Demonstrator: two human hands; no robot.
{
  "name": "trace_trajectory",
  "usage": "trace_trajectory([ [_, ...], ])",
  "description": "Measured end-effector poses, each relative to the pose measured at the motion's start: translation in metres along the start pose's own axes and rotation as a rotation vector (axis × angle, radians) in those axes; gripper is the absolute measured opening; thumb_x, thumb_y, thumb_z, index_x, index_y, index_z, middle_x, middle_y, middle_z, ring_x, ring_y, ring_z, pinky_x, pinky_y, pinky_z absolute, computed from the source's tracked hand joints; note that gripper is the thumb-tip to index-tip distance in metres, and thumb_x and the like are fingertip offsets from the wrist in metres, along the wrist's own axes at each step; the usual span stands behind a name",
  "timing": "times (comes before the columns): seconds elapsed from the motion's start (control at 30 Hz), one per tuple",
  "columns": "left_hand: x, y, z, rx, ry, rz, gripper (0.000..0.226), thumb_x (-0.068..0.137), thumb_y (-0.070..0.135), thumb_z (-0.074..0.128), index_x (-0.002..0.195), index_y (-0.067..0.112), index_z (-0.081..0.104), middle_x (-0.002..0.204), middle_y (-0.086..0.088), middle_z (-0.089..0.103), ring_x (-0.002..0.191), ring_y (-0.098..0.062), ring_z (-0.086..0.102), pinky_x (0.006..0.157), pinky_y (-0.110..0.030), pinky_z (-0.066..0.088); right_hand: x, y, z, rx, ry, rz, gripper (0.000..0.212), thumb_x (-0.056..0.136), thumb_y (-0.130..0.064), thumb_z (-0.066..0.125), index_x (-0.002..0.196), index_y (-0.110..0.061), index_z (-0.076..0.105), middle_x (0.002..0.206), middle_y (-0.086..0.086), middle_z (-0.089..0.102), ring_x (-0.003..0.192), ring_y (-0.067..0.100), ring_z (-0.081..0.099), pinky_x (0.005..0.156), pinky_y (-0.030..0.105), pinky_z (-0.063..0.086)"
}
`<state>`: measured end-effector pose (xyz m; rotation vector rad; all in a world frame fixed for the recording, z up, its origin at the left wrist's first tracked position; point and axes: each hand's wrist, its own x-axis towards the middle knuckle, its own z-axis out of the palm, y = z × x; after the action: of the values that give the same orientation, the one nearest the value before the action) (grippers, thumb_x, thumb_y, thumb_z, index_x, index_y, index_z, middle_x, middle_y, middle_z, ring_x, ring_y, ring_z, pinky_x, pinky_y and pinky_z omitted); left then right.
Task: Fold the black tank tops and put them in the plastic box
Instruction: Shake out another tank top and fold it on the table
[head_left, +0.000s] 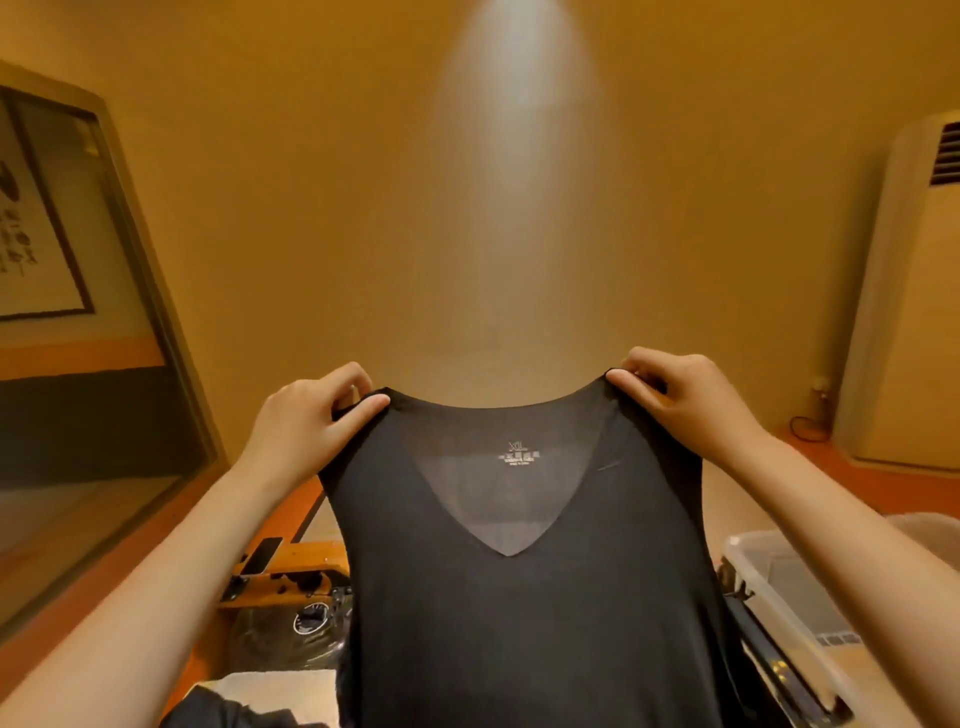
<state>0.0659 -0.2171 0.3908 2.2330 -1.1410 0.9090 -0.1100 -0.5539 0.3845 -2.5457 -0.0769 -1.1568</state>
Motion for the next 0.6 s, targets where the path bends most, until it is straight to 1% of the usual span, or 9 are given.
trace_trajectory([
  [0.07,0.001,-0.028,0.046,-0.012,-0.077,-0.041,0.028,0.093,0.053,0.051,0.084,0.026,0.054,0.06,0.004,0.054,0.058,-0.015,0.053,0.053,-0.033,0.042,0.0,0.026,0.039,-0.009,-0.076,0.092,0.028,0.09,-0.048,0.048,0.083,-0.024,0.062,0.066,-0.006,0.06,0.06,0.013,0.057,0.057,0.04,0.051],
  [0.13,-0.003,-0.054,0.096,-0.017,-0.168,-0.066,0.026,0.093,0.05,0.052,0.084,0.025,0.053,0.062,0.004,0.055,0.06,-0.016,0.052,0.052,-0.032,0.038,-0.004,0.054,0.084,-0.011,-0.136,0.193,0.022,0.093,-0.04,0.054,0.081,-0.023,0.062,0.068,-0.003,0.062,0.063,0.016,0.058,0.061,0.043,0.05],
  [0.27,-0.021,-0.094,0.2,-0.02,-0.37,-0.098,0.024,0.095,0.046,0.051,0.083,0.026,0.049,0.069,0.005,0.054,0.066,-0.016,0.049,0.051,-0.027,0.031,-0.025,0.111,0.18,-0.036,-0.286,0.385,0.026,0.095,-0.038,0.053,0.086,-0.018,0.066,0.077,0.001,0.065,0.072,0.018,0.059,0.068,0.045,0.051],
  [0.33,-0.037,-0.107,0.249,-0.017,-0.457,-0.114,0.025,0.096,0.047,0.048,0.084,0.025,0.047,0.069,0.006,0.053,0.071,-0.02,0.056,0.051,-0.031,0.033,-0.041,0.133,0.224,-0.055,-0.385,0.481,0.028,0.096,-0.038,0.052,0.089,-0.015,0.066,0.079,0.005,0.065,0.074,0.02,0.06,0.07,0.047,0.051],
  [0.37,-0.046,-0.112,0.272,-0.01,-0.494,-0.124,0.026,0.097,0.047,0.046,0.085,0.025,0.046,0.07,0.005,0.054,0.073,-0.021,0.059,0.053,-0.032,0.037,-0.05,0.142,0.243,-0.083,-0.424,0.522,0.029,0.096,-0.039,0.051,0.09,-0.015,0.066,0.08,0.006,0.065,0.075,0.022,0.06,0.071,0.048,0.052],
  [0.43,-0.066,-0.118,0.311,0.002,-0.549,-0.16,0.027,0.098,0.049,0.042,0.089,0.024,0.047,0.078,0.003,0.061,0.076,-0.021,0.062,0.06,-0.035,0.049,-0.067,0.154,0.275,-0.14,-0.469,0.59,0.029,0.097,-0.041,0.05,0.091,-0.017,0.065,0.082,0.005,0.066,0.078,0.025,0.062,0.069,0.046,0.053],
  [0.47,-0.076,-0.12,0.327,0.007,-0.566,-0.173,0.028,0.098,0.049,0.041,0.091,0.023,0.048,0.081,0.001,0.064,0.076,-0.021,0.062,0.062,-0.037,0.052,-0.076,0.158,0.288,-0.162,-0.473,0.621,0.029,0.097,-0.041,0.049,0.09,-0.017,0.064,0.082,0.004,0.066,0.08,0.026,0.061,0.068,0.043,0.052],
  [0.53,-0.092,-0.123,0.352,0.035,-0.576,-0.186,0.029,0.099,0.049,0.04,0.094,0.022,0.049,0.083,-0.002,0.065,0.076,-0.023,0.062,0.058,-0.036,0.05,-0.089,0.164,0.31,-0.223,-0.475,0.673,0.027,0.097,-0.043,0.049,0.085,-0.021,0.059,0.085,0.005,0.066,0.085,0.03,0.061,0.064,0.037,0.047],
  [0.6,-0.102,-0.126,0.369,0.063,-0.588,-0.195,0.029,0.1,0.048,0.039,0.099,0.02,0.049,0.084,-0.002,0.065,0.077,-0.024,0.063,0.052,-0.031,0.041,-0.098,0.169,0.325,-0.273,-0.476,0.721,0.027,0.097,-0.045,0.047,0.083,-0.024,0.056,0.089,0.007,0.067,0.088,0.034,0.062,0.064,0.036,0.043],
])
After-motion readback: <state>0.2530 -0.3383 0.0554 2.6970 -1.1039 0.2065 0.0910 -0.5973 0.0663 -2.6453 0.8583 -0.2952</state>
